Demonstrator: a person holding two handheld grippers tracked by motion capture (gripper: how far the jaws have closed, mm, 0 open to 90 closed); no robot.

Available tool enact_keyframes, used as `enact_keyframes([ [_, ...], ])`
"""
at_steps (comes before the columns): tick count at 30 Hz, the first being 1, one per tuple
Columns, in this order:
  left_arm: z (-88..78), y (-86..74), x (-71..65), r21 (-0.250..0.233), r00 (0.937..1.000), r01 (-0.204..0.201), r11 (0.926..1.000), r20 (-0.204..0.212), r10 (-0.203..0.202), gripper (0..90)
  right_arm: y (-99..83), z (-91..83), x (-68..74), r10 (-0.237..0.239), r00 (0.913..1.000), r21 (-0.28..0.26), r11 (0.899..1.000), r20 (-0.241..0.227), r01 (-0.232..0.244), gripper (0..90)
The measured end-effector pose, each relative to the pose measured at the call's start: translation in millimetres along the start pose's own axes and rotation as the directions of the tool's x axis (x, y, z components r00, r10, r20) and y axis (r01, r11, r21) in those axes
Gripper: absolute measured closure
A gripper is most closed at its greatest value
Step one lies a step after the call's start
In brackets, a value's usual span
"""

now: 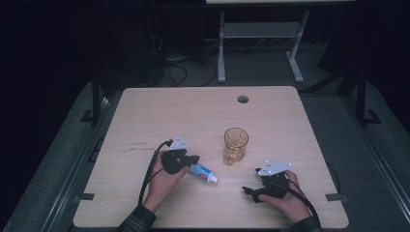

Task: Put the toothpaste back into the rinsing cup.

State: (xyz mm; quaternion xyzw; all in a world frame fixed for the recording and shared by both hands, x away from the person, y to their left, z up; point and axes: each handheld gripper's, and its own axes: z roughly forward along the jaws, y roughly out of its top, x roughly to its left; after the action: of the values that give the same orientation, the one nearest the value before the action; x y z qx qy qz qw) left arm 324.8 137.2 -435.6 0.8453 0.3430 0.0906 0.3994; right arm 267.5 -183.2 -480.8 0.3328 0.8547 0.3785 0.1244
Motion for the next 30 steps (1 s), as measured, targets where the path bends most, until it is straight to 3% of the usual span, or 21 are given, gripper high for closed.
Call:
enact_keyframes([
  [7,17.6,6.5,-16.9,0.021,0.9989,-0.028,0.9994,0.039,0.027,90.0,0.0,0.0,0.1,-0.007,1.0000,0.004,1.000,0.006,0.007,16.2],
  [14,28.6,3.8,-25.3,0.051,0.9971,-0.049,0.9975,0.060,0.046,90.0,0.1,0.1,0.1,-0.006,1.0000,0.002,1.000,0.003,0.006,16.2],
  [30,12.7,-10.0,-27.2,0.081,0.9964,-0.057,0.9951,0.068,0.052,90.0,0.0,0.0,-0.3,-0.011,0.9999,0.003,1.000,0.004,0.011,16.2],
])
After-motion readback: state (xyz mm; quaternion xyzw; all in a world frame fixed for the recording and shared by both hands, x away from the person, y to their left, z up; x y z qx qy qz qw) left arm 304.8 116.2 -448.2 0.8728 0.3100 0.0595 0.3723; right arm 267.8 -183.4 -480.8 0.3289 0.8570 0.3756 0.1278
